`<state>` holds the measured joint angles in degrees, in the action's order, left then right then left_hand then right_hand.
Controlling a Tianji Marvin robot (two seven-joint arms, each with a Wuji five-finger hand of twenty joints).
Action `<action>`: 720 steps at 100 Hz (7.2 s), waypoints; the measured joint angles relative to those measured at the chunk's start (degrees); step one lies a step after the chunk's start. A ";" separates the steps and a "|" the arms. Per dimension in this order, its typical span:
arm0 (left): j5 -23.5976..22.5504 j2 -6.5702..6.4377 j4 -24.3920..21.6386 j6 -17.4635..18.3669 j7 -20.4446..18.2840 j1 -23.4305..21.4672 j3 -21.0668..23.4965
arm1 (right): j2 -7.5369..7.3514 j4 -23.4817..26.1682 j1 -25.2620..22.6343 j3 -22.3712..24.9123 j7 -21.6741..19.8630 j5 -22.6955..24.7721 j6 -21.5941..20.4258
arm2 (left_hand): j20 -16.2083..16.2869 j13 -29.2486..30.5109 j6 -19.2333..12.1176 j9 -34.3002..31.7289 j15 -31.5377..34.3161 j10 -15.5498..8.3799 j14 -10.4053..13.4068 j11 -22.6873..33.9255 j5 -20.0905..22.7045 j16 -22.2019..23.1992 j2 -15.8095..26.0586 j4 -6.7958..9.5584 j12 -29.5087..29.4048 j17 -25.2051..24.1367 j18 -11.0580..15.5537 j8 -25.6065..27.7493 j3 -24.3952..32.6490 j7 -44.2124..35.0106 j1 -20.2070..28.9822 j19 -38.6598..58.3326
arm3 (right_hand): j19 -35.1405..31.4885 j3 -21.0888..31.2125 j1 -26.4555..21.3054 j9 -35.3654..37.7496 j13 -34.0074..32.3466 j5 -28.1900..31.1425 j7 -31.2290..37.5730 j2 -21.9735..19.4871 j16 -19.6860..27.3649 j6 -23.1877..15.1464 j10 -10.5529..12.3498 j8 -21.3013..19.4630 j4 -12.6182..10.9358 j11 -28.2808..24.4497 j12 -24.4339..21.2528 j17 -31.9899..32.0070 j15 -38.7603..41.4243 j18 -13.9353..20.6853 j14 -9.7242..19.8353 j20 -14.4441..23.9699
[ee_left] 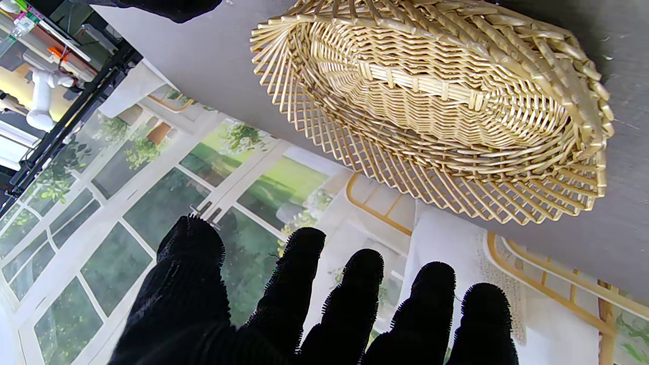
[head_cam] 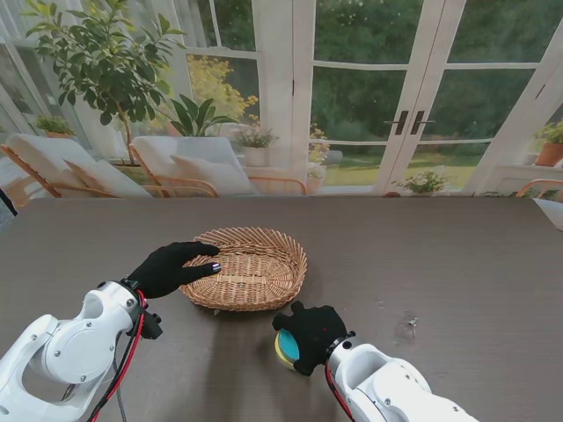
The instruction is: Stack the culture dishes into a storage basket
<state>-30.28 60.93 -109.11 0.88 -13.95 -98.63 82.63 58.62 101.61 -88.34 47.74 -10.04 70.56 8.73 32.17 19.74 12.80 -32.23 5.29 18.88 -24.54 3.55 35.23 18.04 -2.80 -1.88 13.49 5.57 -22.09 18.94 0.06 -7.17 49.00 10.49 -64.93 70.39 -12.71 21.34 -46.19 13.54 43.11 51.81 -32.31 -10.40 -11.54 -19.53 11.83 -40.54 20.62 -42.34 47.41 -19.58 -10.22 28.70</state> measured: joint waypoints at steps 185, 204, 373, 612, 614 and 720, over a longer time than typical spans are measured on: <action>0.62 -0.27 -0.03 -0.95 -1.44 0.53 -0.31 | -0.46 0.15 0.91 0.55 -4.02 -1.02 -3.22 | 0.00 0.03 0.12 -1.15 0.00 0.40 0.00 0.00 0.73 0.00 0.04 0.00 0.00 0.00 0.00 0.00 0.00 0.00 0.00 0.00 | 24.84 -10.32 5.17 -4.34 14.02 -2.22 -6.51 -2.61 17.35 -0.12 2.57 1.96 -0.63 6.92 -2.59 0.05 -36.92 -7.08 -6.31 -4.33; 0.71 -0.28 -0.03 -0.97 -1.67 0.58 -0.31 | -0.54 -1.26 2.42 -0.88 -3.73 -1.46 -3.35 | 0.00 0.03 0.12 -1.16 0.00 0.41 0.00 0.01 0.76 0.00 0.04 0.00 0.00 0.00 0.00 0.00 0.00 0.00 0.00 0.00 | 24.84 -10.31 5.17 -5.69 14.02 -2.22 -7.08 -2.51 17.35 -0.70 2.91 1.00 -0.63 6.25 -2.60 0.05 -36.92 -7.73 -6.32 -4.33; 0.70 -0.36 0.08 -1.17 -1.93 0.84 -0.56 | -0.59 -10.42 9.00 -7.56 1.81 -4.57 -5.44 | 0.00 0.03 0.12 -1.16 0.00 0.49 -0.03 0.01 0.79 0.00 0.48 0.01 0.28 0.00 0.00 0.00 0.01 0.00 0.00 0.00 | 15.84 -5.18 -0.81 -5.56 7.61 -2.89 -0.59 1.61 14.44 -2.95 3.51 -9.16 -0.52 -2.05 2.81 0.05 -28.08 -8.54 -6.78 -4.34; 0.14 -0.44 -0.21 -2.13 -2.40 0.45 -0.22 | 0.83 -15.57 11.42 -9.85 10.38 -9.31 -4.95 | 0.00 0.03 0.13 -1.17 0.00 0.51 -0.03 0.01 0.82 0.00 0.48 0.01 0.32 0.62 0.00 0.00 0.01 -0.01 0.00 0.00 | -2.20 -2.68 -6.79 12.50 -6.70 12.72 7.61 9.85 8.22 -1.87 -0.49 0.91 4.75 -3.70 4.99 -1.13 -22.89 -6.89 -12.78 -5.72; 0.14 -0.44 -0.21 -2.13 -2.40 0.45 -0.20 | 0.83 -15.57 11.41 -9.84 10.38 -9.31 -4.95 | 0.00 0.03 0.13 -1.17 0.00 0.51 -0.03 0.01 0.82 0.00 0.48 0.01 0.32 0.62 0.00 0.00 0.01 -0.01 0.00 0.00 | -2.20 -2.68 -6.79 12.58 -6.70 12.92 7.61 9.85 8.22 -1.87 -0.57 0.96 4.77 -3.70 4.99 -1.13 -22.89 -6.86 -12.78 -5.72; 0.00 -0.39 -0.68 -2.11 -1.63 -0.60 0.72 | 0.63 -12.64 6.76 -4.43 8.18 -7.95 -5.82 | 0.00 0.04 0.15 -1.17 0.00 0.55 -0.04 0.01 0.82 0.00 0.48 0.01 0.32 0.64 0.00 0.00 0.01 -0.01 0.00 0.00 | -3.69 -2.87 -6.63 15.27 -10.28 15.12 8.54 11.94 5.22 -1.95 -0.81 2.90 7.65 -3.27 5.91 -2.60 -19.31 -6.66 -12.87 -5.72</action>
<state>-30.28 60.54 -109.79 -1.23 -15.58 -99.23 83.35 59.24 88.97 -81.58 43.31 -1.86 62.61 2.90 32.17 19.78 12.94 -33.40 5.29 19.43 -24.57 3.56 36.05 18.04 -2.32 -1.87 13.81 6.21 -22.09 18.93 0.07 -7.17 49.00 10.49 -68.62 67.52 -19.34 36.62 -56.47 28.66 51.65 63.75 -27.10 -12.35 -12.35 -16.63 19.48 -43.81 26.52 -44.94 28.09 -26.24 -23.09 22.98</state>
